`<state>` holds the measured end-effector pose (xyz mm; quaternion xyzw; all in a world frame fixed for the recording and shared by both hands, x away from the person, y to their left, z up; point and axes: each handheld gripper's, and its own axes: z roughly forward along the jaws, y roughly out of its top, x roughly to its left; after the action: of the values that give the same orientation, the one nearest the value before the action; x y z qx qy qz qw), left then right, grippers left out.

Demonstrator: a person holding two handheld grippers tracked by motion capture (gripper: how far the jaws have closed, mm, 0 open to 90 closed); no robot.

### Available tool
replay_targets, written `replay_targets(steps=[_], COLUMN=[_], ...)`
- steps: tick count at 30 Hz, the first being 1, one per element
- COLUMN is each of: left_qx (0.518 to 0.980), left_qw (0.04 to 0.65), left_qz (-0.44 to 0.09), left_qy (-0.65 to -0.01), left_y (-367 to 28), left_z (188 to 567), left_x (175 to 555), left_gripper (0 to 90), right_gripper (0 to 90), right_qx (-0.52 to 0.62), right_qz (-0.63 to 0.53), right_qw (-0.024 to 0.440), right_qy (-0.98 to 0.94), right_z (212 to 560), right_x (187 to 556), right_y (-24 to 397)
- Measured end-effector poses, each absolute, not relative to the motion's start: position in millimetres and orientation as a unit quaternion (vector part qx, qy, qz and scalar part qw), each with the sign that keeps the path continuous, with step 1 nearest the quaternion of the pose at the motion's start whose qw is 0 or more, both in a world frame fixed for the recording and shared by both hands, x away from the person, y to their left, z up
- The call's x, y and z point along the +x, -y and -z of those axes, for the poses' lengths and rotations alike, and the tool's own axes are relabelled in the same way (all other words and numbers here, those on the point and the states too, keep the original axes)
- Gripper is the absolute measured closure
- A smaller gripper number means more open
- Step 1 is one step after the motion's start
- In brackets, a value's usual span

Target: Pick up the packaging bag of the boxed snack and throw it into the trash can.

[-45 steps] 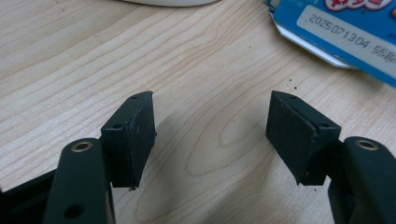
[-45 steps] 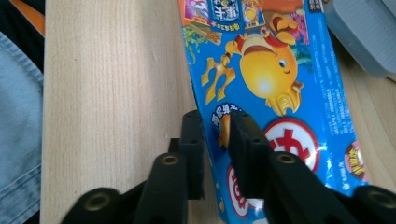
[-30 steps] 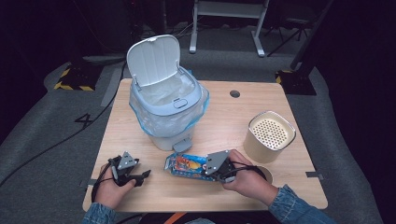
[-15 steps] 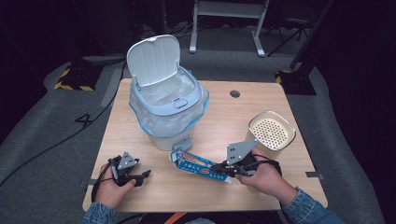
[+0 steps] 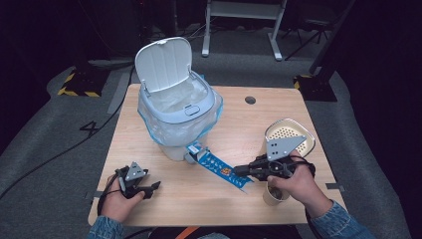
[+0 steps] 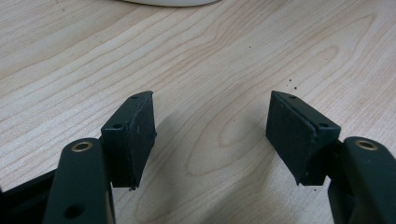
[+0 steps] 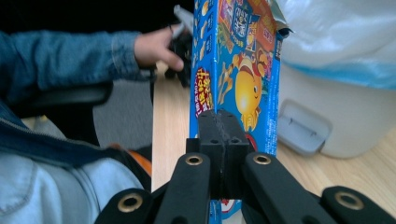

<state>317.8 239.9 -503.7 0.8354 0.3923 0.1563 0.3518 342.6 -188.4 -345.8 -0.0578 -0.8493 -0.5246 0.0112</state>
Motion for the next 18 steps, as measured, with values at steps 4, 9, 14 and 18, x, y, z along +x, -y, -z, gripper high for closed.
replay_targets(steps=[4, 9, 14, 18], left_qx=[0.834, 0.834, 0.833, 0.833], left_qw=[0.354, 0.354, 0.354, 0.355], left_qz=[-0.156, -0.154, -0.154, -0.155], left_qy=[-0.393, -0.395, -0.395, -0.395], left_y=[-240, -239, -240, -240], left_z=[504, 504, 504, 504], left_x=[318, 319, 319, 319], left_gripper=[33.6, 33.6, 33.6, 34.2], right_gripper=[90.0, 90.0, 90.0, 90.0], right_qx=[-0.06, -0.062, -0.061, -0.055], right_qz=[0.546, 0.574, 0.596, 0.608], right_qw=[0.017, 0.016, 0.014, 0.012], right_qy=[0.836, 0.816, 0.801, 0.792], right_z=[342, 332, 321, 313], right_x=[345, 350, 356, 360], right_y=[193, 203, 209, 210])
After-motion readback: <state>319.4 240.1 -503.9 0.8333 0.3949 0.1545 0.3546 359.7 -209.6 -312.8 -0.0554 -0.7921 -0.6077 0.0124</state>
